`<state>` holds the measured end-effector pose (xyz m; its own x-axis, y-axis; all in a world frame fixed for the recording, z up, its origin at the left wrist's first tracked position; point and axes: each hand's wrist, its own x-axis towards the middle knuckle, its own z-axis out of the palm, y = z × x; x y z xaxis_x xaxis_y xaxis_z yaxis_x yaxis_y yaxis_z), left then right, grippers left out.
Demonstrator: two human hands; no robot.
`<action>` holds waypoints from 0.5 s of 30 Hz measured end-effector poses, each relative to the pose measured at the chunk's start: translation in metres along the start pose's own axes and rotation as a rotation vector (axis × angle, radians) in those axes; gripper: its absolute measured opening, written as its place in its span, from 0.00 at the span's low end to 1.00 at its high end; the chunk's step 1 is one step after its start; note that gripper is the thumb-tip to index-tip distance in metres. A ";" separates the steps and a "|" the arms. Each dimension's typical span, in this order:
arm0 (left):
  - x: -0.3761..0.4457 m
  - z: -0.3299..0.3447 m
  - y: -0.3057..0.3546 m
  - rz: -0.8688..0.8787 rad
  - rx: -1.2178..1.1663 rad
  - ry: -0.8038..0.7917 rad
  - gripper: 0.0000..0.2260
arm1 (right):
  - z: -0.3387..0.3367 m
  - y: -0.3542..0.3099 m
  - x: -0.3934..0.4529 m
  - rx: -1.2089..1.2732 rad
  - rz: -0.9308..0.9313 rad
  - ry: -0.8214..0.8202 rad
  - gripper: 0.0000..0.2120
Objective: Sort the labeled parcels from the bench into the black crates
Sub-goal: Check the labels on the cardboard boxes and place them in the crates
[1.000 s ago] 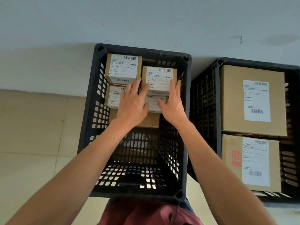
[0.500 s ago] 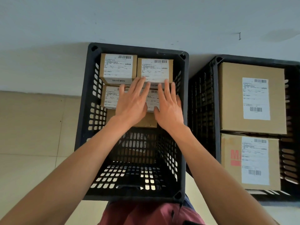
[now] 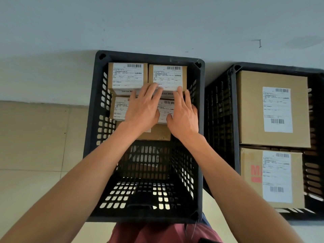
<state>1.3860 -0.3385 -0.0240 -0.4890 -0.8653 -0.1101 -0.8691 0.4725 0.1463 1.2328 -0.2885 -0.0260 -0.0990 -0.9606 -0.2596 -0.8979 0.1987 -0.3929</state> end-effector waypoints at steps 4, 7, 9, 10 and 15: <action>0.007 -0.004 0.000 -0.011 -0.026 0.024 0.29 | -0.002 -0.003 -0.001 -0.008 0.008 -0.004 0.43; 0.008 -0.006 -0.002 -0.012 -0.021 0.000 0.29 | -0.002 -0.003 0.002 -0.073 -0.003 0.008 0.38; 0.008 -0.009 -0.003 -0.006 -0.026 -0.038 0.30 | -0.004 -0.004 0.003 -0.099 -0.017 0.056 0.34; 0.007 -0.011 -0.003 0.001 -0.022 -0.056 0.31 | -0.006 -0.005 0.005 -0.107 -0.017 0.069 0.31; -0.011 -0.014 -0.001 0.025 -0.055 -0.049 0.30 | -0.019 -0.006 0.004 -0.058 -0.028 0.086 0.24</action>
<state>1.3937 -0.3315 -0.0093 -0.5145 -0.8437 -0.1532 -0.8520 0.4826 0.2030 1.2301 -0.2969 -0.0078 -0.1073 -0.9793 -0.1715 -0.9238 0.1619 -0.3468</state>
